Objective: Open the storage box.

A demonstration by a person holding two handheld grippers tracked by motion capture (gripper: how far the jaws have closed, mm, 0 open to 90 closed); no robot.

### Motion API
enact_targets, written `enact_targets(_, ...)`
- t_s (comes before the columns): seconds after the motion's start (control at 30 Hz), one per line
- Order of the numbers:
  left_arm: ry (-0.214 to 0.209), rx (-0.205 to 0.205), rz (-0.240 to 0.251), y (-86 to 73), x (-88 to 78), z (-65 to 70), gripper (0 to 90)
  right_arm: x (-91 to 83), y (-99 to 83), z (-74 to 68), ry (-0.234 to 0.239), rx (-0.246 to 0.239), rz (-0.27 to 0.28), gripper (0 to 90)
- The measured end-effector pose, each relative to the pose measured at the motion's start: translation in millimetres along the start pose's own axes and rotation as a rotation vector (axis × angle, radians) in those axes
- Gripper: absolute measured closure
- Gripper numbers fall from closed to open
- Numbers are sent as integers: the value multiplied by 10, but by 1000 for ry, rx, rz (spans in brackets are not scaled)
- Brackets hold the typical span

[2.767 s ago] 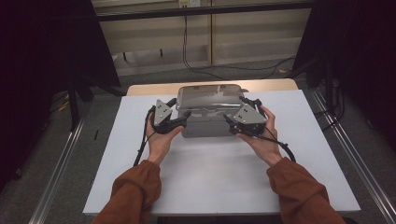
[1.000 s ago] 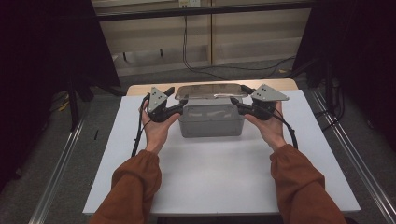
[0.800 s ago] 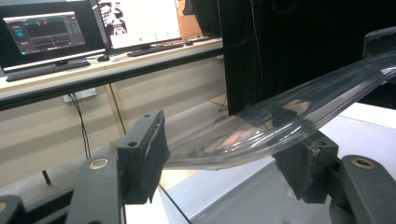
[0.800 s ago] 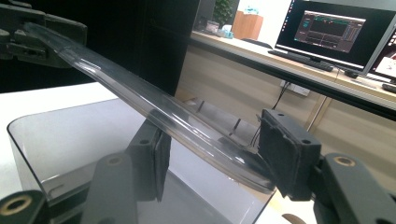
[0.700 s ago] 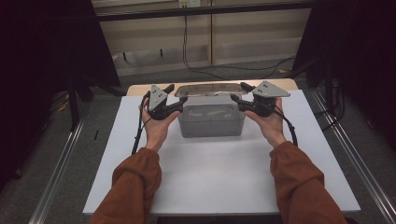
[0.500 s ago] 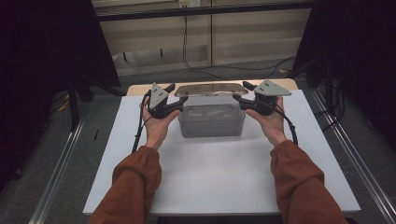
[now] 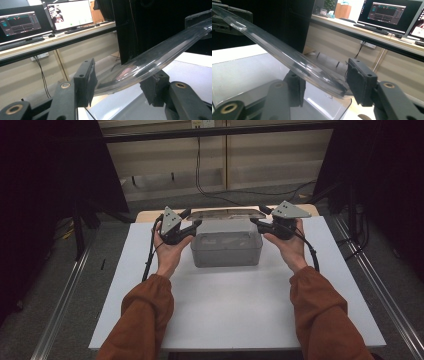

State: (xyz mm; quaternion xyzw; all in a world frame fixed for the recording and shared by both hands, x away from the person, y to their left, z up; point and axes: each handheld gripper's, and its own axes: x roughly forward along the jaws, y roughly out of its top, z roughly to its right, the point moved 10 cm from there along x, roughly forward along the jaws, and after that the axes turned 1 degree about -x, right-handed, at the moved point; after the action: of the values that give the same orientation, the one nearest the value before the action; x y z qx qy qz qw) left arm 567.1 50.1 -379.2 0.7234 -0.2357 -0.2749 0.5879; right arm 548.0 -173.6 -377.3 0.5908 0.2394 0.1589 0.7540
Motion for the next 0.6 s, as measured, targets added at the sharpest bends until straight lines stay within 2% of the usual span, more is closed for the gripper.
enact_targets(0.13, 13, -7, -2, -9, 26, -38, 460, 18, -32, 45, -10, 5, -2, 533)
enact_targets(0.4, 16, -5, 3, 13, 55, -58, 490, 25, -42, 100, -23, -6, 6, 602)
enact_targets(0.6, 26, -5, -3, 7, 77, -90, 479, 32, -34, 110, -19, -2, 15, 613)
